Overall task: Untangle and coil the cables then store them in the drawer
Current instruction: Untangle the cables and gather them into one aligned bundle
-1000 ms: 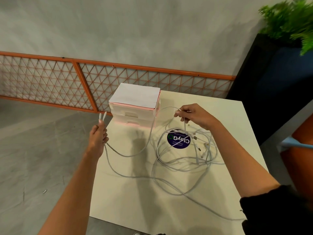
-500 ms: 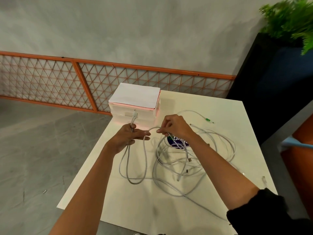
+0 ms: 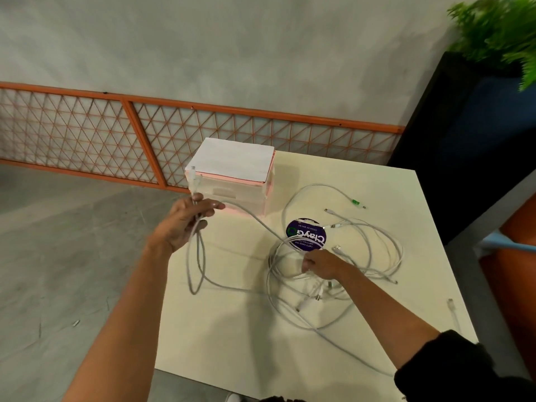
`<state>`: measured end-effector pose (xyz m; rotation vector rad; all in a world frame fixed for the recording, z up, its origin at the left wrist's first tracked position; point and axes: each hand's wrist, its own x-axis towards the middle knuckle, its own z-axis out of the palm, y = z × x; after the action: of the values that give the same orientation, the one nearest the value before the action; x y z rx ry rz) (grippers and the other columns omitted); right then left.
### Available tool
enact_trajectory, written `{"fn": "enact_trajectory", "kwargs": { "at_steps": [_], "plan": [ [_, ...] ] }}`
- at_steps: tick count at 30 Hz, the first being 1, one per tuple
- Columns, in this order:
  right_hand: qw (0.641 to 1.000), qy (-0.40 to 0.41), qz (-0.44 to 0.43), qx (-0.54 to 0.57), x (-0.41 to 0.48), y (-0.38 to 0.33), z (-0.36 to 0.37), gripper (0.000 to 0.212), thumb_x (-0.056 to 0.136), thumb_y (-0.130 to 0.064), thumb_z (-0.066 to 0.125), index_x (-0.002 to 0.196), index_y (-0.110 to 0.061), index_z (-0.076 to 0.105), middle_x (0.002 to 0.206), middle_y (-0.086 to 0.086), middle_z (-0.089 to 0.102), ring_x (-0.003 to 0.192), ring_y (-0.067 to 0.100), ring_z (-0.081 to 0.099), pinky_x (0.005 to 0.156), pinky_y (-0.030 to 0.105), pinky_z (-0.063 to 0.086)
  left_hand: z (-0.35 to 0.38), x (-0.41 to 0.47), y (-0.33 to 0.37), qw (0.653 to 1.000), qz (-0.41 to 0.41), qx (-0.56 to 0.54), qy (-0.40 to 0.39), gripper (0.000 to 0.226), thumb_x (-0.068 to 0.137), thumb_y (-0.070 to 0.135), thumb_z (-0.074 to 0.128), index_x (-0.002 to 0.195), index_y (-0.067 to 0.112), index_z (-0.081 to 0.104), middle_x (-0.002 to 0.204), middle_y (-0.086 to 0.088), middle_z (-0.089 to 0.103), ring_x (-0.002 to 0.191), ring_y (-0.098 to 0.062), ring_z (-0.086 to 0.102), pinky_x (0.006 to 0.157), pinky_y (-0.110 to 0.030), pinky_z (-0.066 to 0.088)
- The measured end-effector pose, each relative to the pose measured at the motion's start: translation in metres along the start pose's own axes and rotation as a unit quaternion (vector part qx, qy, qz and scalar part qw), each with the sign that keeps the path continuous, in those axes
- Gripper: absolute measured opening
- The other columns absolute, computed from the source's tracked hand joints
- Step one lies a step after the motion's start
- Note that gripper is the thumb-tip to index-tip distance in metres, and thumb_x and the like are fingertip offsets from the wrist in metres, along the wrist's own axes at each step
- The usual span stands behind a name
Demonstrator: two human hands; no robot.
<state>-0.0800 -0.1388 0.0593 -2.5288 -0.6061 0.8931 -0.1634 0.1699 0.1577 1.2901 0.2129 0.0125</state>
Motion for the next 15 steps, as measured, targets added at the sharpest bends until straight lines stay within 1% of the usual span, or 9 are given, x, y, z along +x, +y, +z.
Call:
{"fn": "enact_trajectory", "kwargs": {
  "at_steps": [2, 4, 5, 6, 8, 9, 11, 13, 15],
  "plan": [
    [0.999, 0.031, 0.018, -0.011, -0.004, 0.01, -0.005, 0.028, 0.096, -0.005, 0.041, 0.11, 0.002, 0.064, 0.116, 0.013, 0.062, 0.109, 0.028, 0.056, 0.073, 0.018, 0.04, -0.009, -0.003, 0.005, 0.999, 0.01, -0.021, 0.022, 0.061, 0.048, 0.032, 0.091, 0.082, 0.021, 0.042, 0.079, -0.003, 0.072, 0.056, 0.0, 0.053, 0.039, -0.011, 0.032],
    [0.998, 0.044, 0.046, 0.012, -0.004, 0.023, -0.012, 0.028, 0.098, -0.009, 0.04, 0.111, 0.004, 0.062, 0.102, 0.009, 0.063, 0.089, 0.023, 0.057, 0.066, 0.018, 0.038, -0.015, -0.006, 0.009, 0.997, 0.019, -0.055, 0.044, 0.039, 0.067, 0.015, 0.079, 0.078, 0.019, 0.041, 0.068, -0.002, 0.069, 0.056, -0.001, 0.05, 0.036, -0.01, 0.027],
    [0.997, 0.054, 0.046, 0.03, -0.005, 0.028, -0.016, 0.029, 0.098, -0.009, 0.04, 0.108, 0.008, 0.061, 0.093, 0.005, 0.062, 0.075, 0.02, 0.053, 0.059, 0.017, 0.035, -0.018, -0.008, 0.011, 0.996, 0.018, -0.065, 0.052, 0.038, 0.067, 0.011, 0.077, 0.075, 0.018, 0.04, 0.06, 0.0, 0.066, 0.054, -0.001, 0.048, 0.034, -0.01, 0.024],
    [0.997, 0.064, 0.036, 0.027, -0.004, 0.033, -0.02, 0.029, 0.099, -0.009, 0.039, 0.104, 0.009, 0.062, 0.089, 0.003, 0.06, 0.067, 0.015, 0.051, 0.057, 0.018, 0.033, -0.02, -0.011, 0.012, 0.996, 0.017, -0.064, 0.056, 0.044, 0.059, 0.015, 0.081, 0.074, 0.016, 0.04, 0.055, 0.001, 0.063, 0.049, 0.0, 0.046, 0.032, -0.01, 0.022],
    [0.996, 0.088, 0.027, 0.016, 0.0, 0.04, -0.025, 0.027, 0.099, -0.011, 0.042, 0.097, 0.003, 0.065, 0.087, 0.003, 0.062, 0.071, 0.017, 0.057, 0.067, 0.022, 0.035, -0.024, -0.014, 0.011, 0.997, 0.009, -0.054, 0.059, 0.059, 0.043, 0.027, 0.089, 0.074, 0.016, 0.04, 0.06, 0.001, 0.065, 0.044, 0.001, 0.044, 0.031, -0.01, 0.021],
    [0.994, 0.099, 0.028, 0.031, 0.002, 0.042, -0.027, 0.026, 0.098, -0.013, 0.044, 0.093, 0.001, 0.065, 0.085, 0.005, 0.063, 0.076, 0.021, 0.059, 0.072, 0.026, 0.041, -0.026, -0.013, 0.009, 0.996, 0.002, -0.054, 0.067, 0.059, 0.045, 0.027, 0.09, 0.073, 0.017, 0.04, 0.067, -0.001, 0.069, 0.044, 0.001, 0.044, 0.031, -0.011, 0.021],
    [0.986, 0.114, -0.013, 0.117, 0.005, 0.036, -0.027, 0.025, 0.099, -0.009, 0.045, 0.085, 0.001, 0.063, 0.079, 0.007, 0.062, 0.072, 0.018, 0.06, 0.08, 0.038, 0.051, -0.027, -0.012, 0.004, 0.994, -0.012, -0.044, 0.1, 0.043, 0.067, 0.015, 0.079, 0.07, 0.02, 0.036, 0.082, -0.005, 0.072, 0.045, 0.0, 0.043, 0.031, -0.011, 0.022],
    [0.965, 0.136, -0.035, 0.221, 0.007, 0.025, -0.029, 0.028, 0.099, -0.005, 0.042, 0.077, -0.007, 0.061, 0.072, 0.007, 0.062, 0.061, 0.008, 0.062, 0.073, 0.034, 0.052, -0.024, -0.01, -0.002, 0.991, -0.023, -0.014, 0.13, 0.04, 0.083, 0.001, 0.064, 0.067, 0.022, 0.033, 0.085, -0.006, 0.074, 0.045, -0.001, 0.044, 0.033, -0.012, 0.023],
    [0.938, 0.158, -0.035, 0.306, 0.008, 0.015, -0.035, 0.035, 0.101, -0.014, 0.039, 0.072, -0.014, 0.058, 0.064, 0.009, 0.061, 0.057, 0.01, 0.063, 0.072, 0.031, 0.048, -0.022, -0.01, -0.009, 0.99, -0.034, 0.008, 0.139, 0.044, 0.085, 0.0, 0.062, 0.067, 0.024, 0.031, 0.087, -0.005, 0.075, 0.046, -0.002, 0.045, 0.034, -0.013, 0.024]
  ]
}}
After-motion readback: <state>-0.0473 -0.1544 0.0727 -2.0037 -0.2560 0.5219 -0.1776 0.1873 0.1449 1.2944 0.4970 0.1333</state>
